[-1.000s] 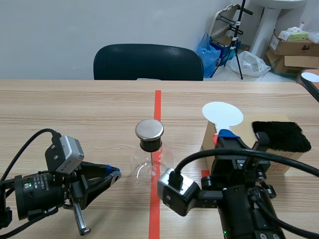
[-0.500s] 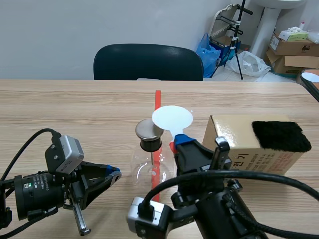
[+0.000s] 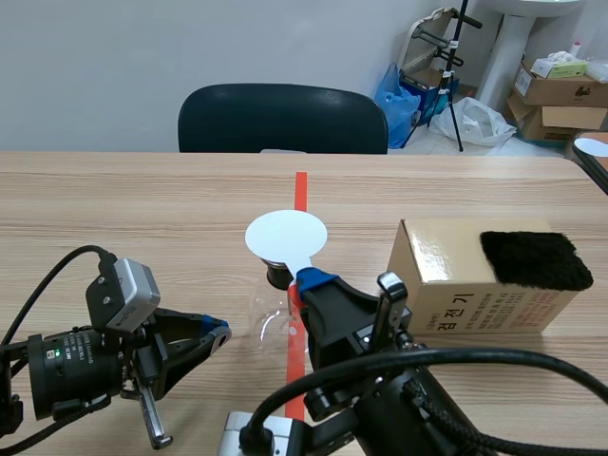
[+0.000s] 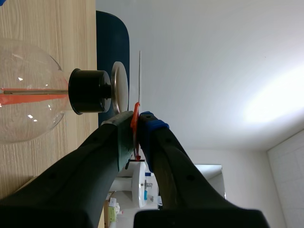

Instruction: Do the electroscope experiment

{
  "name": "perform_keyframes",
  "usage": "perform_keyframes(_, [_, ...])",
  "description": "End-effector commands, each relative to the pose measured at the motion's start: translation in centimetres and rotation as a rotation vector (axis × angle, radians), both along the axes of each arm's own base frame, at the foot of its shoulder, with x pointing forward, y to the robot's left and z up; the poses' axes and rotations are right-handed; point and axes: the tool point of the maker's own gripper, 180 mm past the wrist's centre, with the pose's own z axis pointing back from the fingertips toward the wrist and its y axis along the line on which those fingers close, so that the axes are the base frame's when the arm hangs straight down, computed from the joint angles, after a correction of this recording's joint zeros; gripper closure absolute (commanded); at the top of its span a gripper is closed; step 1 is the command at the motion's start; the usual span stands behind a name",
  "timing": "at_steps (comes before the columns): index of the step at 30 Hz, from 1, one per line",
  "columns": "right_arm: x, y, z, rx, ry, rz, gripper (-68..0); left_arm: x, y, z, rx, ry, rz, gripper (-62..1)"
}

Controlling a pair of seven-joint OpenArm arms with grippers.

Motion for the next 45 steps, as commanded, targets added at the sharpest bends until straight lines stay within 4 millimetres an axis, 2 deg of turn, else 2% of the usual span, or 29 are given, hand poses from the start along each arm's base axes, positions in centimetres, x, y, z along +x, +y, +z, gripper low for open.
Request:
perform_keyframes(1, [0.4, -0.2, 0.6, 0.003, -0.027, -0.003, -0.8, 0.4, -0.5, 1.1, -0.035, -0.025, -0.003, -2.9])
perform_keyframes(29, [0.7, -0.6, 0.6, 0.003, -0.027, -0.026, -0.8, 0.4, -0.5, 1.1, -0.035, -0.025, -0.003, -2.9])
perform_keyframes(36, [1.3, -1.7, 0.6, 0.005, -0.026, -0.097, -0.8, 0.4, -0.5, 1.1, -0.035, -0.025, -0.003, -2.9])
perform_keyframes(45, [2.5, -4.2, 0.5, 0.008, -0.023, -0.250, -0.9, 0.4, -0.5, 1.1, -0.035, -0.025, -0.003, -2.9])
